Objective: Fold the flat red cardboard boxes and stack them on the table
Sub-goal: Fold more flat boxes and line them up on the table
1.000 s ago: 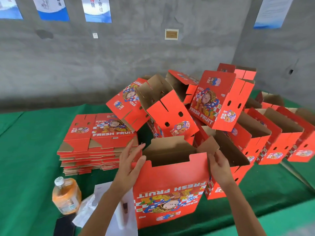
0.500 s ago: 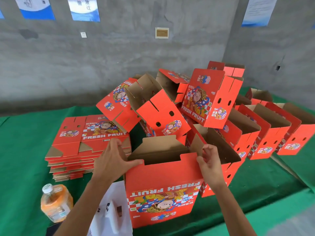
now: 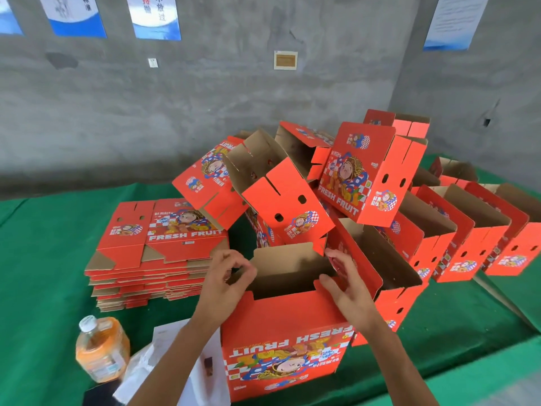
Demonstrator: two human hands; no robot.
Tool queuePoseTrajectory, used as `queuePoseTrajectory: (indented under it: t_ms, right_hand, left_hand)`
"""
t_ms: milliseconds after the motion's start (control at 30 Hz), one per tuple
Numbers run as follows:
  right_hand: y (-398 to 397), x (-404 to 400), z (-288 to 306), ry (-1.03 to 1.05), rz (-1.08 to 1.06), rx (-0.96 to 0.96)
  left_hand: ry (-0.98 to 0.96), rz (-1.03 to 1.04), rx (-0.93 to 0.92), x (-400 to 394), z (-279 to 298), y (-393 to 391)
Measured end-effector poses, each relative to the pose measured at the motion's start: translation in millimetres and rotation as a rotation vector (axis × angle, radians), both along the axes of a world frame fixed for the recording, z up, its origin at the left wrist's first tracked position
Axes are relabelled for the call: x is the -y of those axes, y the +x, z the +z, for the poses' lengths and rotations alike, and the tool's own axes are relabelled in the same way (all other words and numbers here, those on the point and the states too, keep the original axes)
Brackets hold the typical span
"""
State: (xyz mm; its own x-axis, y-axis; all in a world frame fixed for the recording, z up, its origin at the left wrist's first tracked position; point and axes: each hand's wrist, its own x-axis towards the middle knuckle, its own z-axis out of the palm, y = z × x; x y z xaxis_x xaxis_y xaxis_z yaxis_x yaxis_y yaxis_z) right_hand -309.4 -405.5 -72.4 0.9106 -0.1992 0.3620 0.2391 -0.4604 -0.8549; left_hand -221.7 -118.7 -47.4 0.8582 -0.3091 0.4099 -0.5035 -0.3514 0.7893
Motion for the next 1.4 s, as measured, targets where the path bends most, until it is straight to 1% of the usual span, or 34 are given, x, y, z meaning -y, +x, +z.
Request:
queuePoseTrajectory:
  t_ms: [67,133,200,267,333,400,433,467,500,533,567,600,667,700,733,767,833,867,900,933,967,1033,1067,1133,1167,1200,1267,1300,1333,1400]
  right_hand:
    - [4.0,5.2,8.4,0.048,0.037,-0.058]
    - [6.2,13.3,11.6,0.010,0.020,-0.082]
    - [7.5,21.9,11.5,0.006,0.006,-0.139]
    - [7.4,23.2,5.7,0.012,-0.030,-0.217]
    - [7.5,21.4,-1.7,-0.037,-0.052,-0.261]
    - [10.2,16.4,-3.8,-0.208,-0.053,-0.249]
    - [11.2,13.2,-3.8,-0.268,-0.044,-0.221]
    - [11.4,10.3,-4.6,-0.286,-0.026,-0.178]
    - [11.3,7.9,-6.8,-0.280,-0.005,-0.123]
    - [12.0,6.9,-9.6,-0.255,0.016,-0.082]
    - [12.0,6.2,-12.3,-0.228,0.024,-0.086]
    - [11.1,5.4,-13.4,-0.215,0.028,-0.135]
    - [10.2,5.0,-13.5,-0.224,0.030,-0.228]
    - [11.3,5.4,-13.9,-0.234,0.027,-0.246]
    - [12.8,5.9,-14.5,-0.242,0.022,-0.248]
    - [14.4,6.0,-14.7,-0.265,0.009,-0.239]
    - [16.6,5.9,-15.9,-0.298,0.007,-0.245]
    - [17.3,5.3,-14.8,-0.255,0.020,-0.263]
    - [17.1,4.5,-12.9,-0.195,0.027,-0.289]
    - [16.8,5.0,-11.3,-0.158,0.036,-0.303]
    - [16.4,5.6,-10.7,-0.150,0.047,-0.298]
    - [15.5,8.4,-15.4,-0.194,0.050,-0.253]
    - [14.8,9.3,-18.3,-0.191,0.045,-0.232]
    - [12.5,7.0,-20.1,-0.124,0.034,-0.253]
    - [12.3,5.2,-19.7,-0.117,0.025,-0.279]
    - [13.3,4.0,-18.7,-0.149,0.015,-0.298]
    - [16.0,3.0,-17.2,-0.258,-0.007,-0.359]
    - [17.3,1.5,-16.4,-0.303,-0.020,-0.392]
    - [18.4,-0.4,-15.1,-0.337,-0.035,-0.417]
    - [21.4,-4.5,-13.4,-0.410,-0.087,-0.445]
  left_hand:
    - [-0.028,-0.059,-0.113,-2.4,7.3,5.3]
    - [0.034,-0.128,-0.168,-9.2,18.0,12.7]
    - [-0.012,-0.165,-0.234,-15.1,21.7,20.3]
    - [-0.081,-0.189,-0.236,-22.9,16.0,15.4]
    - [-0.098,-0.189,-0.195,-27.6,4.2,6.3]
    - [-0.020,-0.185,-0.131,-23.8,-0.9,7.7]
    - [0.031,-0.192,-0.134,-23.7,-3.6,14.4]
    - [0.146,-0.155,-0.107,-18.4,-6.4,22.5]
    - [0.191,-0.127,-0.167,-12.6,-8.2,26.1]
    - [0.242,-0.109,-0.154,-13.1,-12.7,23.5]
    - [0.274,-0.116,-0.129,-11.5,-14.5,17.8]
    - [0.386,-0.142,-0.034,-12.5,-19.5,12.7]
    - [0.540,-0.228,0.042,-18.1,-34.1,3.9]
    - [0.538,-0.210,0.041,-16.2,-38.8,0.6]
    - [0.479,-0.175,0.031,-8.7,-40.2,0.4]
    - [0.417,-0.138,-0.017,-4.5,-36.5,-0.3]
    - [0.236,-0.076,-0.126,0.4,-32.1,0.3]
    - [0.145,-0.052,-0.182,0.1,-36.0,0.9]
    - [0.102,-0.029,-0.229,0.9,-36.4,0.4]
    - [0.109,0.002,-0.252,3.9,-34.2,-0.5]
    - [0.134,0.029,-0.231,6.9,-33.7,-2.1]
    - [0.181,0.061,-0.132,9.2,-38.4,-2.6]
    - [0.184,0.064,-0.117,7.8,-41.5,-3.3]
    - [0.126,0.035,-0.222,4.4,-37.9,-7.6]
    - [0.128,0.007,-0.291,4.4,-34.3,-9.7]
    - [0.180,-0.010,-0.324,5.0,-31.7,-10.1]
    - [0.466,0.008,-0.282,8.8,-28.1,-8.4]
    - [0.575,0.031,-0.270,12.1,-27.6,-7.6]
    - [0.626,0.065,-0.278,16.2,-26.1,-7.4]
    - [0.653,0.151,-0.287,24.3,-26.7,-5.5]
